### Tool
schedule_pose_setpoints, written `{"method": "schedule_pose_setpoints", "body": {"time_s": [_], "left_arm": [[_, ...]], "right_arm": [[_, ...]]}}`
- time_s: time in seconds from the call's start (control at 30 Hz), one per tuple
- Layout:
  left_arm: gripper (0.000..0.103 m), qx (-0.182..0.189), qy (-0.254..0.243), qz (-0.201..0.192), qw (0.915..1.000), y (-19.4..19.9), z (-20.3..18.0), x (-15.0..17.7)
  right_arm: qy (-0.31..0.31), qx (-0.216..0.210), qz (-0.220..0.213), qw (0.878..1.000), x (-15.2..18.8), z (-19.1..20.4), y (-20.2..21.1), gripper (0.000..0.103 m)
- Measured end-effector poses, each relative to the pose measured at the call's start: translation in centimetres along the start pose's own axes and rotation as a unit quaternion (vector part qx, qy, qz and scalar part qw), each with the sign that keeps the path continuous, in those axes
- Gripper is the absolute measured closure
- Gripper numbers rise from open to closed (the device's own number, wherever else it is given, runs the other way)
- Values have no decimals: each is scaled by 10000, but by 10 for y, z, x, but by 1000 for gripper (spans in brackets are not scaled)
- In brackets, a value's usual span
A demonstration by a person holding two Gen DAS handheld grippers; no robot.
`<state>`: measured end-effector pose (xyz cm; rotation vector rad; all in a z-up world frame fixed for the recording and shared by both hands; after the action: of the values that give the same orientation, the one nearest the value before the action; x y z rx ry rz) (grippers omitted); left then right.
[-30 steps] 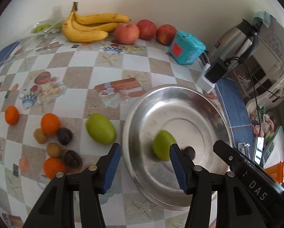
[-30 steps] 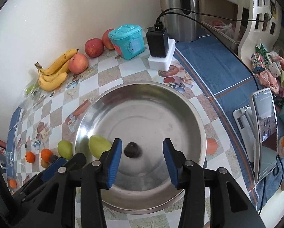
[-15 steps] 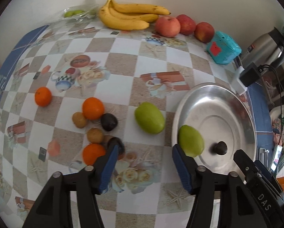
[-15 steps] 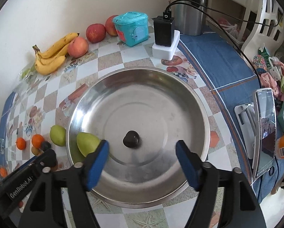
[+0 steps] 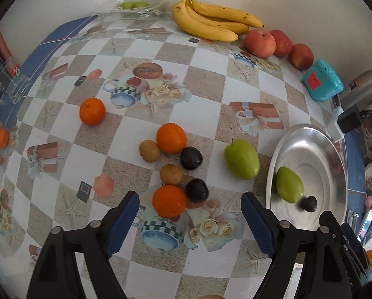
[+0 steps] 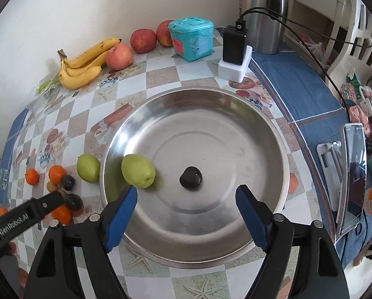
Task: Organize fruits
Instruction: 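Withdraw both tools from the bowl back toward the fruit pile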
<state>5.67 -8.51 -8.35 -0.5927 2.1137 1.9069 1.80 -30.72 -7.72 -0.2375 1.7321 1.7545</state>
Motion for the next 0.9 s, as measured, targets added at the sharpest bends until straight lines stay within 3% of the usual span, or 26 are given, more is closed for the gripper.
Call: {"method": "schedule_pose_setpoints", "body": {"time_s": [0.17, 0.57, 0.9], "left_arm": [[17, 58, 102, 50, 9999, 2, 7, -3], [17, 177, 412, 110, 9989, 5, 31, -10], [17, 38, 794, 21, 9968, 7, 74, -24]], "right_arm": [[104, 239, -173, 9995, -6, 3, 6, 21], [-45, 260, -184, 9995, -7, 14, 5, 21], [352, -17, -52, 9994, 2, 70, -2, 21]]}}
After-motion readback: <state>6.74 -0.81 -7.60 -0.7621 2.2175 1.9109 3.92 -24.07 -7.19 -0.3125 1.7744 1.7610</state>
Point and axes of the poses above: each gripper's, at about its wrist camera, not at the fingertips, and y roughly against the way its jaws point, z to its left, x to its underside, the point moved 8 cm from there along -y, roughly the way its jaws point, and after that the axes turned 9 degrees about -z, right-handed, at the moved point
